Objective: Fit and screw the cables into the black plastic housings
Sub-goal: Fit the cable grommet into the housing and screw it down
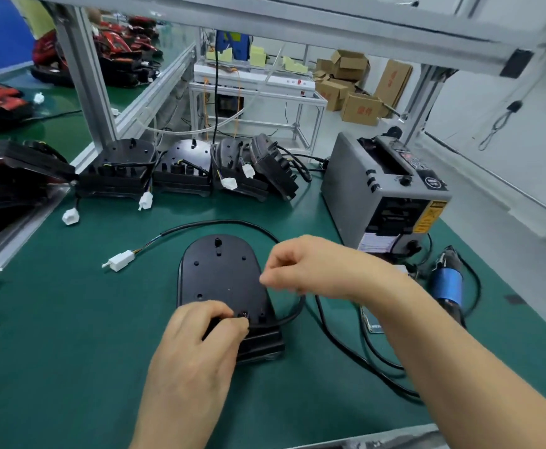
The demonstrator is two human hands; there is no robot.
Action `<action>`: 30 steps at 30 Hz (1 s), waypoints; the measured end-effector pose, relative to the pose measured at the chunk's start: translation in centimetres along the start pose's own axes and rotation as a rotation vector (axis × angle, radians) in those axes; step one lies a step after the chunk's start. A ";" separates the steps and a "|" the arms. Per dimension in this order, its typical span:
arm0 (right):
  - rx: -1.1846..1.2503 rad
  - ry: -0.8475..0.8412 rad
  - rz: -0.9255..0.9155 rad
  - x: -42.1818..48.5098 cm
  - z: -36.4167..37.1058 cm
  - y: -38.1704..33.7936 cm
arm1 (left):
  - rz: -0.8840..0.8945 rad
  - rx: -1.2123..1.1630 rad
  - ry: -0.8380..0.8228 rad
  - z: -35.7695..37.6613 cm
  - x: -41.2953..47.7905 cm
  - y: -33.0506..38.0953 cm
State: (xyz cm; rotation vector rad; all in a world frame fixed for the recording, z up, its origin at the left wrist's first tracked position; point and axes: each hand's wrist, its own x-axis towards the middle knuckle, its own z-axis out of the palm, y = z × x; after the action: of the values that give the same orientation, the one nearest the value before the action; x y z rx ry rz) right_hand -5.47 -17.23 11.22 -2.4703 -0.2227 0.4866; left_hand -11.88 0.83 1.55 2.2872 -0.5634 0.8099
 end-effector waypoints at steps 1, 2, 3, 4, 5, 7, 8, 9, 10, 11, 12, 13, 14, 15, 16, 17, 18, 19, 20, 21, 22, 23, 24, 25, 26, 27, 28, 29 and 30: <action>-0.009 0.114 0.032 -1.0 -0.6 0.9 | -0.002 -0.006 0.000 -0.1 0.0 0.1; -0.046 0.216 0.079 -2.0 -1.4 1.9 | 0.000 -0.013 0.002 -0.1 0.1 0.1; -0.112 0.303 0.144 -2.9 -2.3 3.1 | 0.005 -0.014 0.004 -0.2 0.1 0.1; -0.208 0.370 0.232 -3.7 -3.3 4.5 | 0.013 -0.010 0.004 -0.2 0.1 0.2; -0.324 0.415 0.346 -4.3 -4.4 6.3 | 0.013 -0.003 -0.001 -0.2 0.1 0.2; -0.491 0.458 0.612 -5.2 -6.5 9.9 | 0.003 0.006 -0.010 -0.3 0.1 0.3; -0.528 0.445 0.730 -5.5 -7.3 11.4 | 0.000 0.007 -0.010 -0.3 0.1 0.4; -0.539 0.411 0.817 -5.6 -7.8 12.6 | 0.002 0.006 -0.008 -0.4 0.2 0.4; -0.525 0.366 0.874 -5.8 -8.2 13.7 | 0.006 0.005 -0.006 -0.4 0.2 0.4; -0.486 0.326 0.907 -5.8 -8.6 14.6 | 0.009 0.004 -0.002 -0.4 0.2 0.4; -0.416 0.305 0.930 -5.8 -8.7 15.3 | 0.015 0.004 0.003 -0.4 0.2 0.4; -0.323 0.297 0.949 -5.8 -8.7 15.8 | 0.020 0.005 0.007 -0.3 0.2 0.4; -0.226 0.297 0.964 -5.9 -8.7 16.1 | 0.024 0.006 0.012 -0.3 0.2 0.3; -0.147 0.283 0.979 -6.0 -8.7 16.5 | 0.029 0.008 0.014 -0.3 0.2 0.3; -0.065 0.266 0.997 -6.1 -8.5 16.7 | 0.031 0.008 0.016 -0.3 0.1 0.3; 0.051 0.245 1.016 -6.1 -8.5 17.2 | 0.031 0.006 0.018 -0.3 0.1 0.3; 0.241 0.234 1.023 -6.1 -8.3 17.6 | 0.030 0.004 0.018 -0.2 0.1 0.2; 0.461 0.260 1.013 -6.1 -8.2 17.8 | 0.027 0.002 0.017 -0.2 0.1 0.2; 0.642 0.302 0.997 -6.2 -8.1 18.1 | 0.025 0.001 0.016 -0.2 0.1 0.2; 0.751 0.336 0.990 -6.2 -8.1 18.5 | 0.023 0.000 0.013 -0.2 0.1 0.2; 0.777 0.341 0.991 -6.4 -8.1 18.6 | 0.021 -0.001 0.010 -0.2 0.1 0.2; 0.768 0.354 0.988 -6.6 -8.0 18.7 | 0.019 -0.002 0.007 -0.2 0.1 0.2; 0.729 0.366 0.984 -6.8 -8.0 18.9 | 0.017 -0.001 0.006 -0.2 0.1 0.2; 0.666 0.389 0.979 -7.1 -8.0 19.2 | 0.016 0.003 0.007 -0.3 0.1 0.2; 0.580 0.408 0.972 -7.5 -8.0 19.4 | 0.014 0.009 0.006 -0.3 0.1 0.3; 0.503 0.420 0.956 -8.0 -8.1 19.4 | 0.012 0.014 0.005 -0.3 0.1 0.3; 0.469 0.432 0.931 -8.7 -8.1 19.3 | 0.011 0.015 0.002 -0.3 0.1 0.3; 0.498 0.456 0.889 -9.2 -8.1 19.3 | 0.011 0.011 -0.002 -0.3 0.1 0.3; 0.576 0.494 0.846 -9.7 -8.1 19.0 | 0.011 0.008 -0.007 -0.3 0.1 0.3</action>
State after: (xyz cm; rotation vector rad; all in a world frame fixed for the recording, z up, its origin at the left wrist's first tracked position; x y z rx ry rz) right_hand -10.36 -39.38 8.79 -1.9225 1.0446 0.1989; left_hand -12.09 0.77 1.98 2.2972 -0.5772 0.8117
